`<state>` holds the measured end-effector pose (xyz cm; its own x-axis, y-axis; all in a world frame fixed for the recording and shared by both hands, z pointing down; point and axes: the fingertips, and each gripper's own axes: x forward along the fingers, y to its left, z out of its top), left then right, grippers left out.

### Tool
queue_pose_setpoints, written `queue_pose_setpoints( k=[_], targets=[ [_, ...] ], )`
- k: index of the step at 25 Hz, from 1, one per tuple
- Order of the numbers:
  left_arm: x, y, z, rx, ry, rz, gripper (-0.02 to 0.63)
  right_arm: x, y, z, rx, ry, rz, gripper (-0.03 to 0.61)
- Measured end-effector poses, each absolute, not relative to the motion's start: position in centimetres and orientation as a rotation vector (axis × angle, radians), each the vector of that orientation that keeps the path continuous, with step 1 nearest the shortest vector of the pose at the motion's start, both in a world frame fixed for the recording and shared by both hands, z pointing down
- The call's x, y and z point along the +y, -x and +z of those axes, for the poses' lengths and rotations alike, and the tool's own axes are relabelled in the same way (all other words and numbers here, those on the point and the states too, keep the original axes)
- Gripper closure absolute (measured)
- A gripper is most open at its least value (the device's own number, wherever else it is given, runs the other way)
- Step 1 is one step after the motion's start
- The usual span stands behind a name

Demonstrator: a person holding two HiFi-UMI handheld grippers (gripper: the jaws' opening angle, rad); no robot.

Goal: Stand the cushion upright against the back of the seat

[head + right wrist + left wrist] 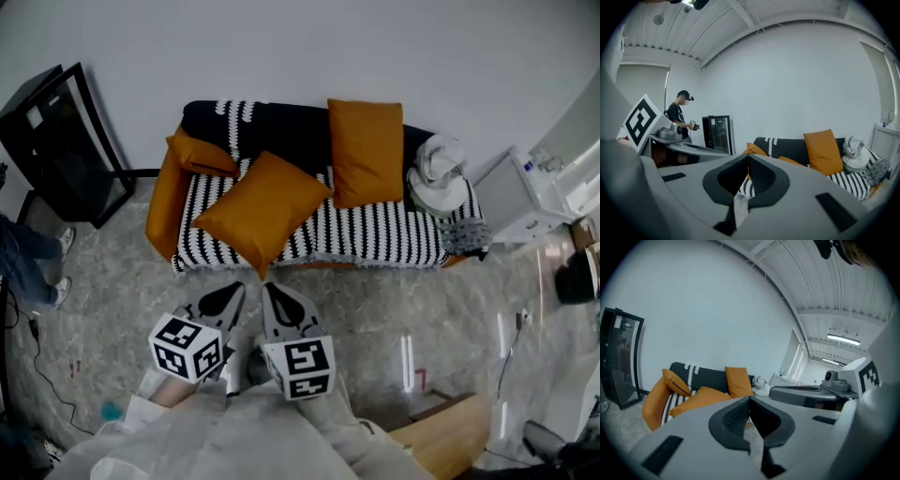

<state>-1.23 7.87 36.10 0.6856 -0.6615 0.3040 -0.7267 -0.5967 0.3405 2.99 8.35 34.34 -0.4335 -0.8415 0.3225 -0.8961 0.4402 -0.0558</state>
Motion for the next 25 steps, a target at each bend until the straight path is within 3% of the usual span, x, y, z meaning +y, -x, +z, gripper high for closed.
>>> queue_pose_setpoints(
  k=[25],
  targets=[
    [-7.3, -3.5, 34.4, -1.198, -2.421, 0.137, 0.606, -5.9, -7.4, 33.6, -2.524, -1.382, 0.273, 0.565]
  ],
)
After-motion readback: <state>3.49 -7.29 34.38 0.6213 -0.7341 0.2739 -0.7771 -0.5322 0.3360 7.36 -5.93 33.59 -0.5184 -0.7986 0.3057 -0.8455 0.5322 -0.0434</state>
